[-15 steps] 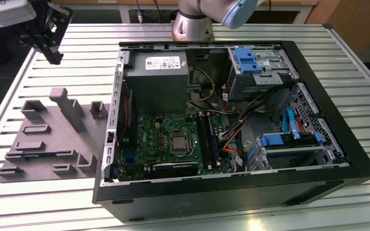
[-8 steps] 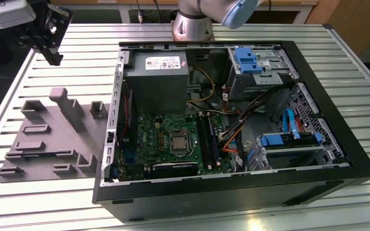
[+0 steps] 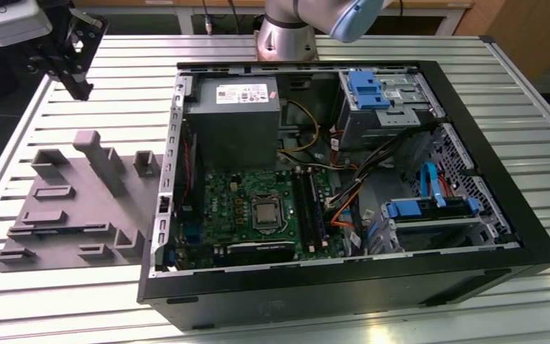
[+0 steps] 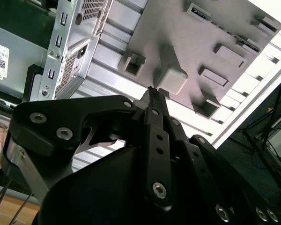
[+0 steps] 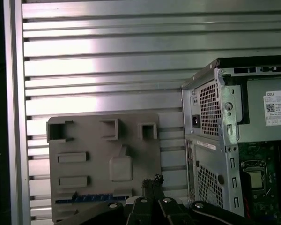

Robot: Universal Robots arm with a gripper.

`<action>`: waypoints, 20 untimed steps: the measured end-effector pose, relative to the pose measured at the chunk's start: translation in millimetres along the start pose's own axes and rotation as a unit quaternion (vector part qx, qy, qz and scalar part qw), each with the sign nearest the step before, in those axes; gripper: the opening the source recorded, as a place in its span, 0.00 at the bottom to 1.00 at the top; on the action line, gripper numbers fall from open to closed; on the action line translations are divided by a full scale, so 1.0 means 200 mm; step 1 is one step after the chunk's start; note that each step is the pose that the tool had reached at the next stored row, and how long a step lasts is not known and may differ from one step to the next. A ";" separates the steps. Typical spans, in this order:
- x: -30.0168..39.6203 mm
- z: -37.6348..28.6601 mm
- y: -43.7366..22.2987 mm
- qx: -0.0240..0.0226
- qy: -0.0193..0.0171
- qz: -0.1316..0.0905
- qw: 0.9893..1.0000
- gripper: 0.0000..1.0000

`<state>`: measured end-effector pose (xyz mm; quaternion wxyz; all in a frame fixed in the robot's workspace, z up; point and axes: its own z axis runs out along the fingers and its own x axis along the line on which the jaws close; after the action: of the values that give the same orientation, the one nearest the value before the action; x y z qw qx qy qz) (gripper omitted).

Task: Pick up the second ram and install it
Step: 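Reach for the second ram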

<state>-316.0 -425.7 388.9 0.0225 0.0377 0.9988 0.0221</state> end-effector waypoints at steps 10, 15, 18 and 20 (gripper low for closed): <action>0.013 0.003 -0.016 0.000 0.000 0.000 1.000 0.11; 0.022 0.004 -0.022 0.000 0.000 0.000 1.000 0.11; 0.027 0.004 -0.026 0.000 0.000 0.000 1.000 0.11; 0.030 0.004 -0.028 0.000 0.000 0.000 1.000 0.11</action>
<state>-322.4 -430.8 387.6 0.0225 0.0377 0.9988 0.0221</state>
